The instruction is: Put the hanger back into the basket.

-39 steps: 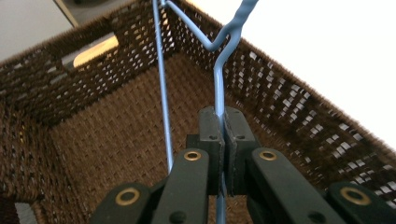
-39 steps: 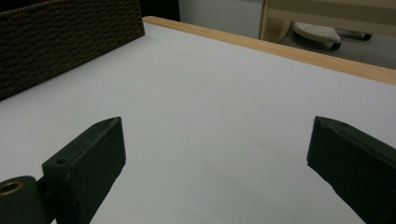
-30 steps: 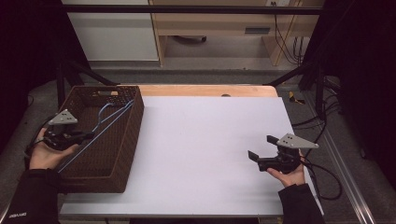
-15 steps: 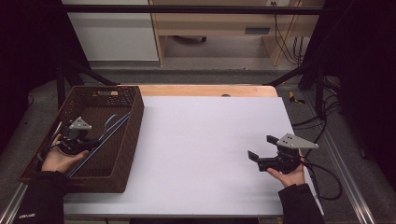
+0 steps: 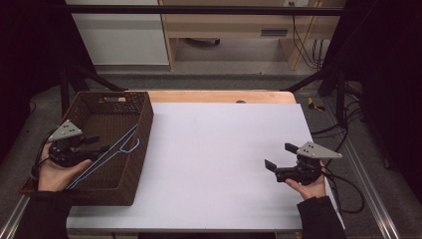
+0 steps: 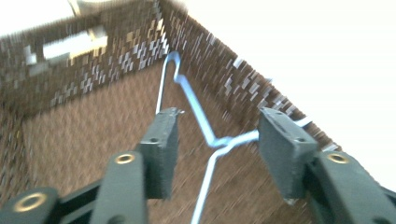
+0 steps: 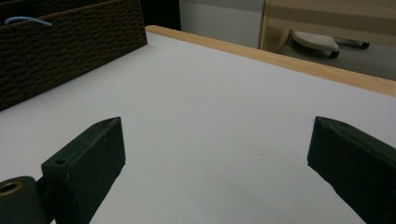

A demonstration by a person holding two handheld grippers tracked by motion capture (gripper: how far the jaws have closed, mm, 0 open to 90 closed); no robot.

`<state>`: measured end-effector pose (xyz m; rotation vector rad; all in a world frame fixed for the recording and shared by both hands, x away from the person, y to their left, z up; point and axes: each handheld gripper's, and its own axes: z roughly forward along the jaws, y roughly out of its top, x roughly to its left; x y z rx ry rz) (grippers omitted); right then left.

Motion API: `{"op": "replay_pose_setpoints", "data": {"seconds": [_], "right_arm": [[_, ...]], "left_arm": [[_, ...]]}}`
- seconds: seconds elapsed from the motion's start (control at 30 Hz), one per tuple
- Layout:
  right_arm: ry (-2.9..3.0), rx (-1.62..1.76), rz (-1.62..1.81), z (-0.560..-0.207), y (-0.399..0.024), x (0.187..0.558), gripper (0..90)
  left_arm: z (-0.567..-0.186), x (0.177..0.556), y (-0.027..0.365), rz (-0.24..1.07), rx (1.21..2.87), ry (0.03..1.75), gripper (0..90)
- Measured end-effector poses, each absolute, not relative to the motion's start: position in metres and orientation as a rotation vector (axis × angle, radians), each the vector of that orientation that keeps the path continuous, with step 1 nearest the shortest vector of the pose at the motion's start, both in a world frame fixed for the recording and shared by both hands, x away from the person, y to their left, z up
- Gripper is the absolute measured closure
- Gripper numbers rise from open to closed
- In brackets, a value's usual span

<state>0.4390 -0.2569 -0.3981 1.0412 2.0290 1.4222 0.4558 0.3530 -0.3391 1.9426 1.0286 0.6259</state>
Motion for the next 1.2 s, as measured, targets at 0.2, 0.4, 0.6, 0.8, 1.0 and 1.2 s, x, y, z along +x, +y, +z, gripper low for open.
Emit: {"op": "replay_pose_setpoints", "data": {"seconds": [0.2,0.4,0.6,0.8,1.0,1.2], "right_arm": [[2.019,1.036,1.434,-0.396,-0.257,0.438,4.1],[2.014,1.041,1.441,-0.395,-0.257,0.437,3.8],[2.016,1.032,1.437,-0.395,-0.258,0.437,3.6],[2.017,1.036,1.446,-0.395,-0.258,0.435,3.2],[2.015,1.045,1.449,-0.397,-0.26,0.434,3.3],[2.02,1.048,1.448,-0.4,-0.26,0.434,3.3]], "left_arm": [[-0.331,0.44,0.326,0.624,1.842,0.97,28.2],[-0.332,0.428,0.294,0.63,1.822,0.907,19.5],[-0.342,0.418,0.258,0.6,1.813,0.849,12.6],[-0.358,0.413,0.232,0.575,1.847,0.821,9.7],[-0.379,0.413,0.22,0.551,1.853,0.821,9.1],[-0.395,0.412,0.22,0.54,1.851,0.827,8.7]]}}
